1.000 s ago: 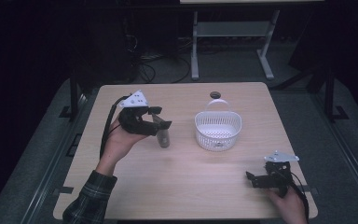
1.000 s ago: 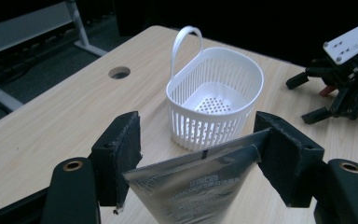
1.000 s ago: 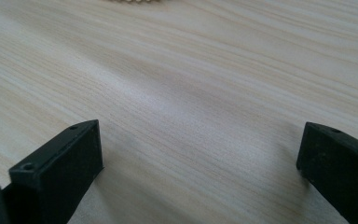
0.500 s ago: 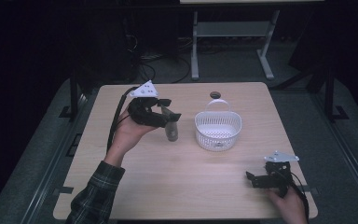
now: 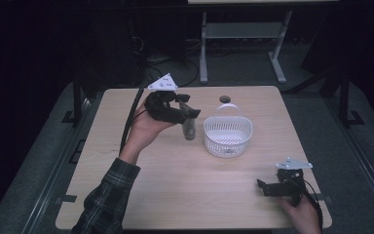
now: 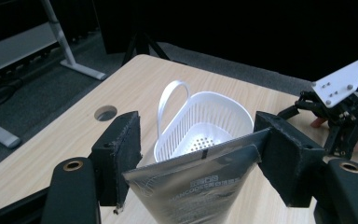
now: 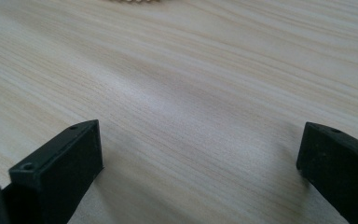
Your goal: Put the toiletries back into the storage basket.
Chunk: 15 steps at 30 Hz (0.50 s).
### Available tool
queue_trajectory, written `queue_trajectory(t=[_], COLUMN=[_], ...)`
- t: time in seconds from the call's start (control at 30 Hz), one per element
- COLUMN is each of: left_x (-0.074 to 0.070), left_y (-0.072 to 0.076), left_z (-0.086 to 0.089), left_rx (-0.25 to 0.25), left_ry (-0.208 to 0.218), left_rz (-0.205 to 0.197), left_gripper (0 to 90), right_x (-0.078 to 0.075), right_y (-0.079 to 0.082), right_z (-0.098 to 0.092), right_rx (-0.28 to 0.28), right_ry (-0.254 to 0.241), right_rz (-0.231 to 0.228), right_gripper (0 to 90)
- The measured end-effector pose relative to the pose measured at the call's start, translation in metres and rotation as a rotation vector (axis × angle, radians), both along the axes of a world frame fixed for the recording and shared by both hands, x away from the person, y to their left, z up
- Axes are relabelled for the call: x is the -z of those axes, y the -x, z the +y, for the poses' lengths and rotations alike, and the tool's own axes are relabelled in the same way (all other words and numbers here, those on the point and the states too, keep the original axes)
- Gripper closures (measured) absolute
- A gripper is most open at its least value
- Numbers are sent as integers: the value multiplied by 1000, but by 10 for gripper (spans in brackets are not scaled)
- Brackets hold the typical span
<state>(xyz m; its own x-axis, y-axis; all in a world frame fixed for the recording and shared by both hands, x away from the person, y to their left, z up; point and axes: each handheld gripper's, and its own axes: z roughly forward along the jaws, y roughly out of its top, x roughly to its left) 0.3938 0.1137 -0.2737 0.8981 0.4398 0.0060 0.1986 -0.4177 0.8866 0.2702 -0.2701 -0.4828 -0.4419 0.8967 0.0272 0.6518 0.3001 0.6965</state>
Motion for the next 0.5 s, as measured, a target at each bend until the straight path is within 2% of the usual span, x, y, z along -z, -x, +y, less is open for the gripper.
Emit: queue_trajectory(t=[0.5], left_x=[-14], left_y=[-11], left_z=[-26], left_rx=[25], left_ry=[15], left_rz=[-20], left_gripper=[326], right_x=[0], right_y=[0], right_z=[0], right_rx=[0], right_ry=[0], right_rz=[0], right_gripper=[0])
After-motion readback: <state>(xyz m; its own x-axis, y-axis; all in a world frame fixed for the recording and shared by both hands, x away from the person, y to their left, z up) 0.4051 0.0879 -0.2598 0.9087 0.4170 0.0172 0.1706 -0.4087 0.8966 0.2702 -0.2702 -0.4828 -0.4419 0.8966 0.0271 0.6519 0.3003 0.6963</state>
